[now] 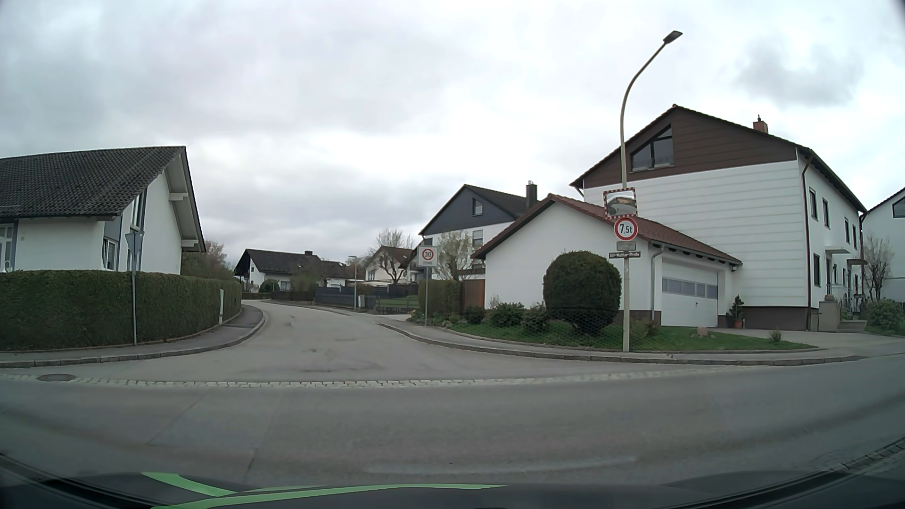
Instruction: Follow the waypoints while adhering to traffic rules and regulations
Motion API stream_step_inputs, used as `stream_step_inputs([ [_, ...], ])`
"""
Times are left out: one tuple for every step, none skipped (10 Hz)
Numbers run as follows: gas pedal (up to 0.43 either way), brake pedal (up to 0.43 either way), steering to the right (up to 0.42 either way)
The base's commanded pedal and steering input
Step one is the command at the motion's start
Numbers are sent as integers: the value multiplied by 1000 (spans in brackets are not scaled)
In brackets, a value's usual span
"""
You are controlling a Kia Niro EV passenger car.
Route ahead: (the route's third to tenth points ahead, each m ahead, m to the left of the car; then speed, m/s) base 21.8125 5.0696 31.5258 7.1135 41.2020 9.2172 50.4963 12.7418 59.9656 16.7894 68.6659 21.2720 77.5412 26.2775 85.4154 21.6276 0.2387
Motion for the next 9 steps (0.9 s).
stream_step_inputs([
  [0, 0, -65],
  [0, 0, -66],
  [0, 0, -68],
  [0, 0, -71],
  [0, 0, -75],
  [0, 0, -78],
  [0, 0, -78],
  [0, 0, -78],
  [0, 0, -78],
])
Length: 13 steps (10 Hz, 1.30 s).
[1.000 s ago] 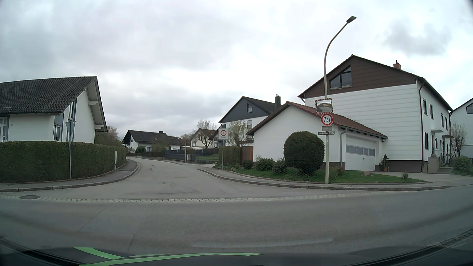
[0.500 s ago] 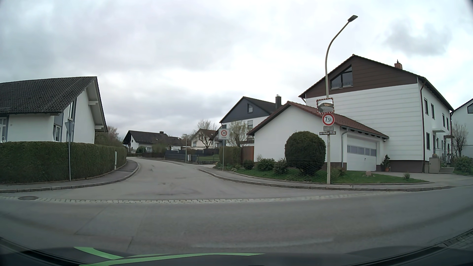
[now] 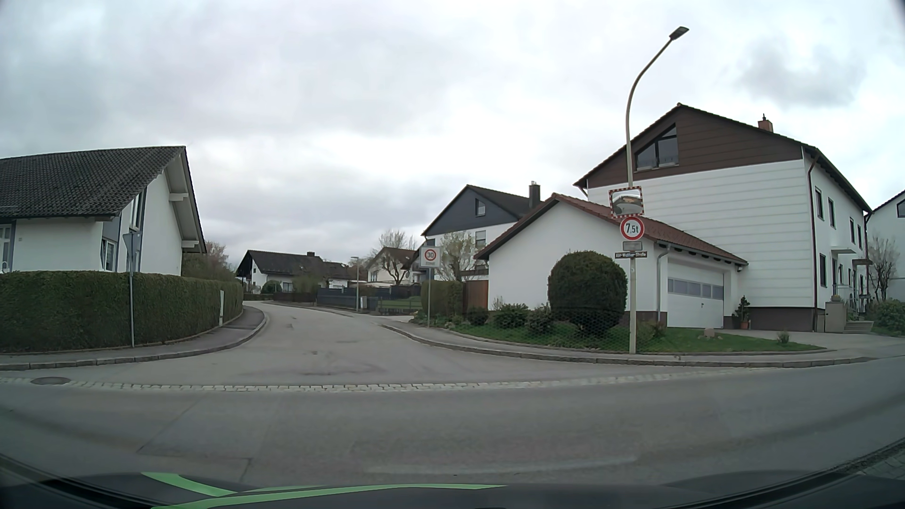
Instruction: Follow the waypoints while adhering to traffic rules and regulations
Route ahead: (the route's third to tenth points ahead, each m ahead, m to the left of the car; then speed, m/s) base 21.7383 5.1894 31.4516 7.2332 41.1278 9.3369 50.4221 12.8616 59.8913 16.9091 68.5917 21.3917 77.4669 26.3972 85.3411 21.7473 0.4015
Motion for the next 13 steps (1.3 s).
stream_step_inputs([
  [0, 0, -77],
  [0, 0, -77],
  [0, 0, -77],
  [0, 0, -77],
  [0, 0, -77],
  [0, 0, -76],
  [0, 6, -76],
  [0, 12, -75],
  [0, 24, -75],
  [0, 30, -74],
  [0, 43, -75],
  [0, 49, -75],
  [0, 67, -75],
])
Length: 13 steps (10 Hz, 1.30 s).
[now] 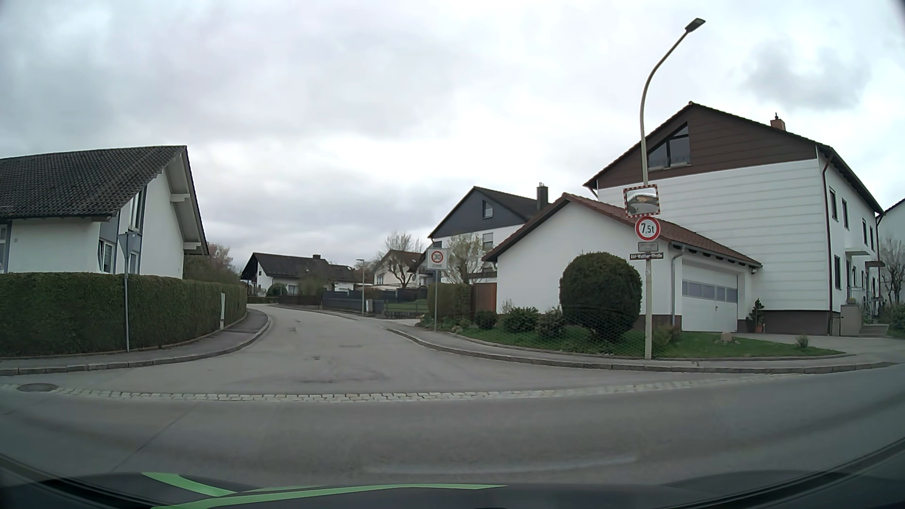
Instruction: Follow the waypoints while adhering to traffic rules and regulations
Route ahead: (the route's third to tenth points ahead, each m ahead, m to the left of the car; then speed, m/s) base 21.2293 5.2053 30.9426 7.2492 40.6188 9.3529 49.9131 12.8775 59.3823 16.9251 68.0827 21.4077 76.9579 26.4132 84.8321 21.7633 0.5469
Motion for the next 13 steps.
stream_step_inputs([
  [0, 73, -75],
  [0, 85, -74],
  [0, 91, -75],
  [0, 98, -74],
  [0, 98, -75],
  [0, 104, -75],
  [0, 116, -75],
  [0, 122, -75],
  [0, 116, -74],
  [0, 122, -75],
  [0, 122, -75],
  [0, 122, -75],
  [0, 122, -74],
])
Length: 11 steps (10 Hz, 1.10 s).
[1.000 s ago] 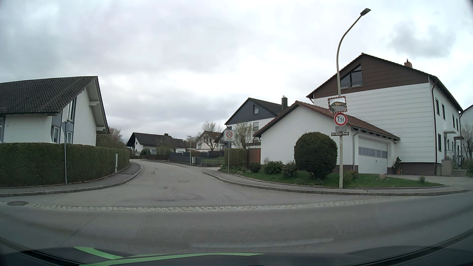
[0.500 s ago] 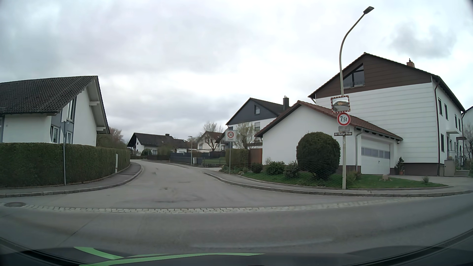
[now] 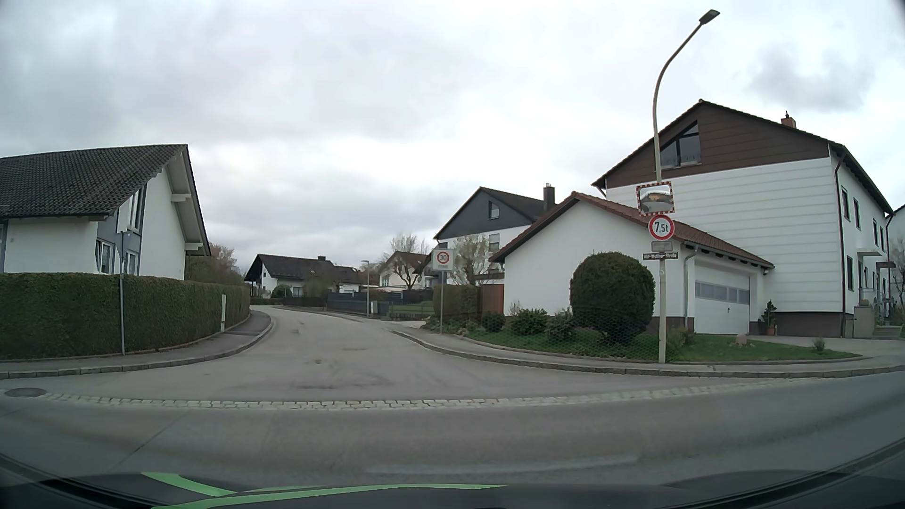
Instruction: Follow the waypoints while adhering to traffic rules and regulations
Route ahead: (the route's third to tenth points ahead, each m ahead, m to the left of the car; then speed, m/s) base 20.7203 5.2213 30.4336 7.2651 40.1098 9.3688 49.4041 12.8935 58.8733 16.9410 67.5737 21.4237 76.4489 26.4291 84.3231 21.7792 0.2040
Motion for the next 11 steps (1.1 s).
stream_step_inputs([
  [0, 122, -75],
  [0, 122, -75],
  [0, 67, -75],
  [0, 0, -75],
  [0, 0, -74],
  [0, 0, -74],
  [0, 0, -74],
  [8, 0, -74],
  [110, 0, -74],
  [169, 0, -74],
  [209, 0, -74],
])
